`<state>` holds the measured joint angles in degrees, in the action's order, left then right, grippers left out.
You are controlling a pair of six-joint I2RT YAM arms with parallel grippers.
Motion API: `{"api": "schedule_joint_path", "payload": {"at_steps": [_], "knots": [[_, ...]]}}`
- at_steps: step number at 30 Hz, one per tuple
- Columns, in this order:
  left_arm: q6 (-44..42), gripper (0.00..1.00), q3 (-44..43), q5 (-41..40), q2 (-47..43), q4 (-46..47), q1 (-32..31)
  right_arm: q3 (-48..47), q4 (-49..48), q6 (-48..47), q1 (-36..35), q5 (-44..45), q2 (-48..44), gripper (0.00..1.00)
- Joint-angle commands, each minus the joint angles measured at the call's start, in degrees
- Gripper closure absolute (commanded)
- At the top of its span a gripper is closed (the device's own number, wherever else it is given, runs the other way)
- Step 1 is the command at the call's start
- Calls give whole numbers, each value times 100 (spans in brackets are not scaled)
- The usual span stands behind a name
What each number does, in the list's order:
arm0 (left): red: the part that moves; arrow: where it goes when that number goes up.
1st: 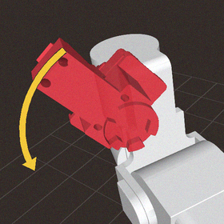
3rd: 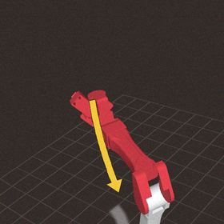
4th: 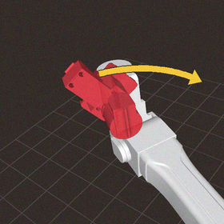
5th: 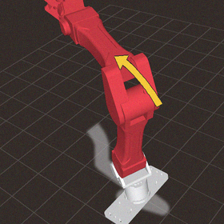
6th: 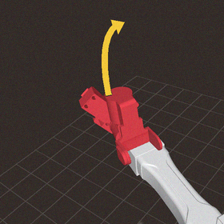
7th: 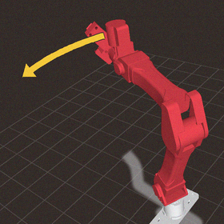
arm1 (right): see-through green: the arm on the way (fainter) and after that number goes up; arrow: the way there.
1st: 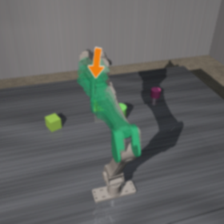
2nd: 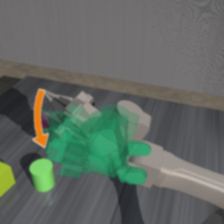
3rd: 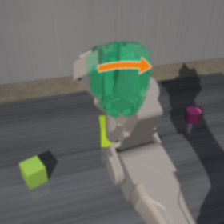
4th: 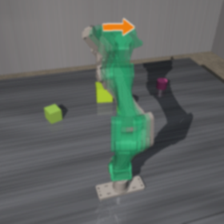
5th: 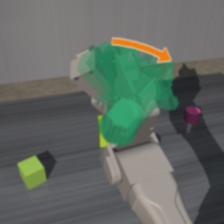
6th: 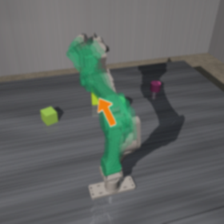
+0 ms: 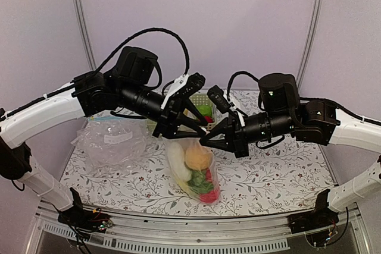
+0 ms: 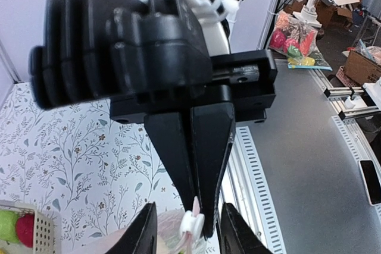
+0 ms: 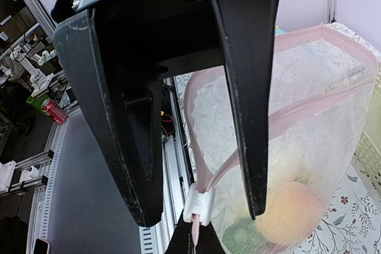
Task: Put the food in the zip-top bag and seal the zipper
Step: Hold the zipper from the zipper food storage bag.
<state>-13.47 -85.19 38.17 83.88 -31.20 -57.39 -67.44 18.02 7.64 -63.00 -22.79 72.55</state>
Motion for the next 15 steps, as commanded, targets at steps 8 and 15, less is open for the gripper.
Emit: {"api": "schedule_joint_path", "payload": {"at_steps": [8,15], "knots": [[-73,71,-86,-89,53,-200,-71,-42,-48,-43,-36,139,-118,100],[-48,77,-118,-120,63,-248,-70,20,-70,-25,-36,248,-157,100]]}}
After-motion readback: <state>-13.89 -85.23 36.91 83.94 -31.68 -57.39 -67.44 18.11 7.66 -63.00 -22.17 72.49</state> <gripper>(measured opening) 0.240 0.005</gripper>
